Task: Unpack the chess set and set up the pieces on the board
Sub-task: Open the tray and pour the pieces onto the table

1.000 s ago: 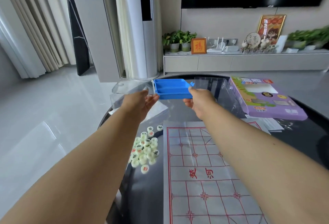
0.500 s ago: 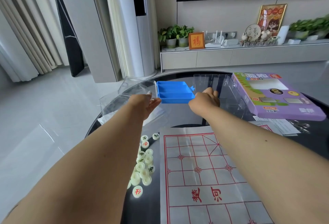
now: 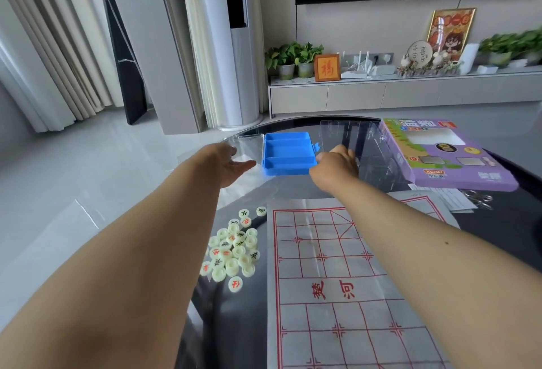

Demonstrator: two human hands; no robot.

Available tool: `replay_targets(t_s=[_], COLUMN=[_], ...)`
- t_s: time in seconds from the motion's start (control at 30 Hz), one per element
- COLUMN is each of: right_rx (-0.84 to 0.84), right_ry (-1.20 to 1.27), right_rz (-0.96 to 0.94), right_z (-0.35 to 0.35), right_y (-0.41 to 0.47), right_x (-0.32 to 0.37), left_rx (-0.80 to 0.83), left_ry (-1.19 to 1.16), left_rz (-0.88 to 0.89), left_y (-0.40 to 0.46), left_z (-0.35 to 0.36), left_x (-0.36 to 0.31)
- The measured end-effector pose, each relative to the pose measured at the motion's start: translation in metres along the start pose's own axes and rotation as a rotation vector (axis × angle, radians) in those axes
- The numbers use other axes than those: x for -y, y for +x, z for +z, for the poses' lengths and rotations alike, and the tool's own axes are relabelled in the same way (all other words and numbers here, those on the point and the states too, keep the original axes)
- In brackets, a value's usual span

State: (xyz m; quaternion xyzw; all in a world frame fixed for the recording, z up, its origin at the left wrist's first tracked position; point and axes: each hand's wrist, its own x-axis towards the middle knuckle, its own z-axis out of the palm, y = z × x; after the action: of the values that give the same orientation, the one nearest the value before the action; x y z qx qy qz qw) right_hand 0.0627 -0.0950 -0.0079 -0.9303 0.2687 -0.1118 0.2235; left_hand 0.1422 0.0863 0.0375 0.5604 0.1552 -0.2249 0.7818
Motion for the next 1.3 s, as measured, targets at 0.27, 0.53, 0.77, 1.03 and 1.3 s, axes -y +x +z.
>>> replay_targets(t_s=[0.27,0.53,0.77,1.03,1.3], right_rx=[0.181,0.339,0.308,0.229,0.24], right_ry=[0.191,0.275,0.17,0.05,-0.086], right_rz=[-0.119,-0.274,-0.378,-0.405,-0.396], right_z=[-0.004,0.015,0.037,0.052,0.044], right_y=[-0.072,-0.139,-0.17,-0.173,-0.166], right_x=[0.026,0.037,0.046,0.049,0.043], left_rx=[0.037,-0.225,-0.243,-0.158,-0.133], left_ry=[0.102,0.564,1.098,1.391,1.391], left_rz=[0.172,0.386,0.637,0.833,0.927], left_y=[-0.078,-0.134,-0.152,-0.129,-0.121], left_z=[-0.061,-0.134,-0.156,-0.143,-0.147], left_x=[0.006,0.095,0.14,0.149,0.141])
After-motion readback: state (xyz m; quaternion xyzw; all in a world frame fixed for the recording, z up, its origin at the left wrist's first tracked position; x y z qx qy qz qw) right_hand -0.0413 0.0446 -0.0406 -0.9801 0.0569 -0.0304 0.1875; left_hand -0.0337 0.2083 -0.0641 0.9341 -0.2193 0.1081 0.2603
